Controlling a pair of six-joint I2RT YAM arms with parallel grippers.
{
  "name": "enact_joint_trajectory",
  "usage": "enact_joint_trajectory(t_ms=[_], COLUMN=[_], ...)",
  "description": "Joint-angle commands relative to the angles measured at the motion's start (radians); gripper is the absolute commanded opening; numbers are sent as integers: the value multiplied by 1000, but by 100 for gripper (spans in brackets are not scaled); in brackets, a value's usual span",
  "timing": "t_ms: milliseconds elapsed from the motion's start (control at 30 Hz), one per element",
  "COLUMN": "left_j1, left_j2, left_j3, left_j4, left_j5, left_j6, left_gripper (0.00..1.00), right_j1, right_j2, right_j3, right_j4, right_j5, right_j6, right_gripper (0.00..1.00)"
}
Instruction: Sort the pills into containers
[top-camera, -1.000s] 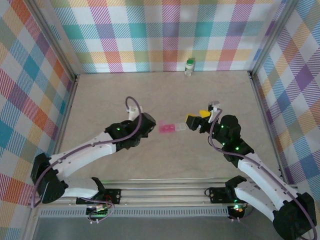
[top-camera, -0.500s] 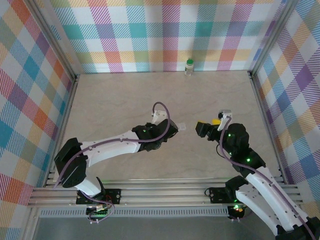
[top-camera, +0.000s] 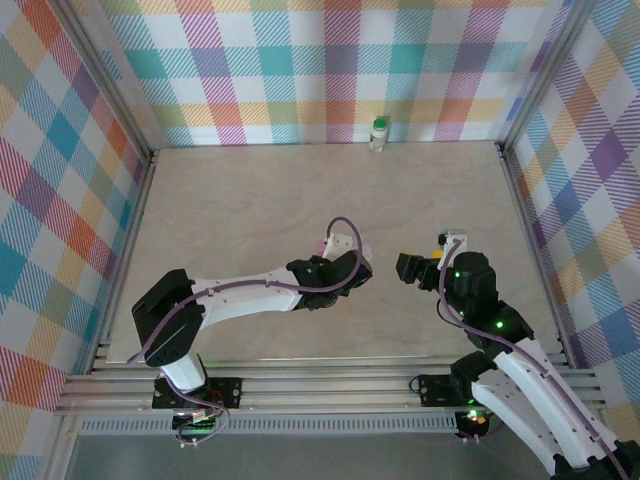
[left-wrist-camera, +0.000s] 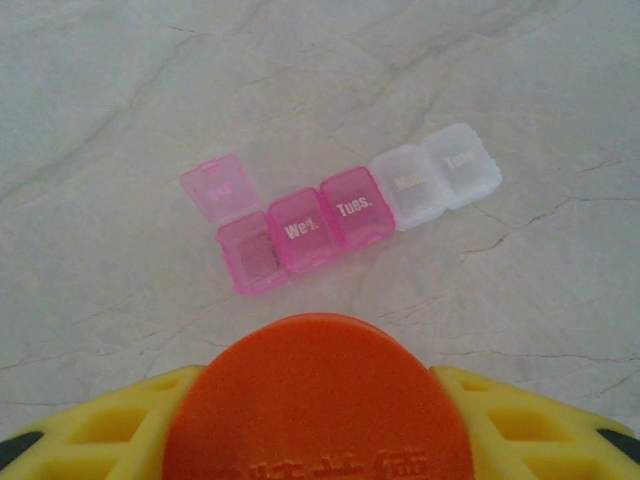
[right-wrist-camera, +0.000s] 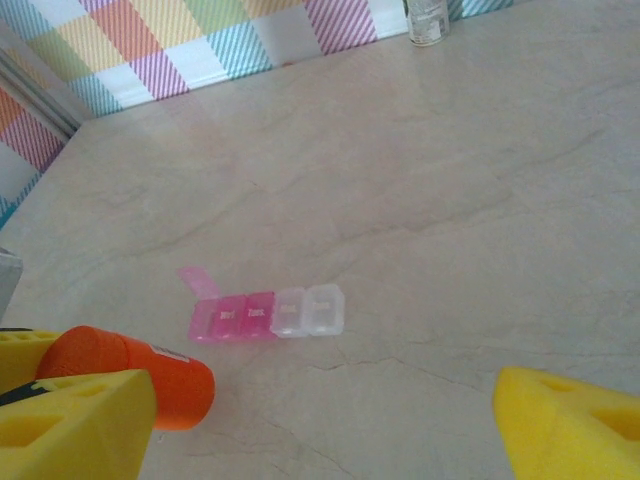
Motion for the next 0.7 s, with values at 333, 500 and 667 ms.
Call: enact_joint_trajectory(t_ms=[333, 500, 667], left_j1=[-6, -6, -6], left_j2=[-42, -141, -363], left_j3=[-101, -101, -147], left_j4=[80, 23, -39], left_j5=[1, -37, -100], left_j6=[-32, -46, -51], left_gripper=[77, 87, 97], right_j1=[-2, -2, -3], right_j2=[24, 67, 147], right_j3=[61, 106, 166], right_j4=[-78, -118, -126], right_j5=[32, 12, -29], right_j6=[-24, -34, -29], right_gripper=[87, 88, 87])
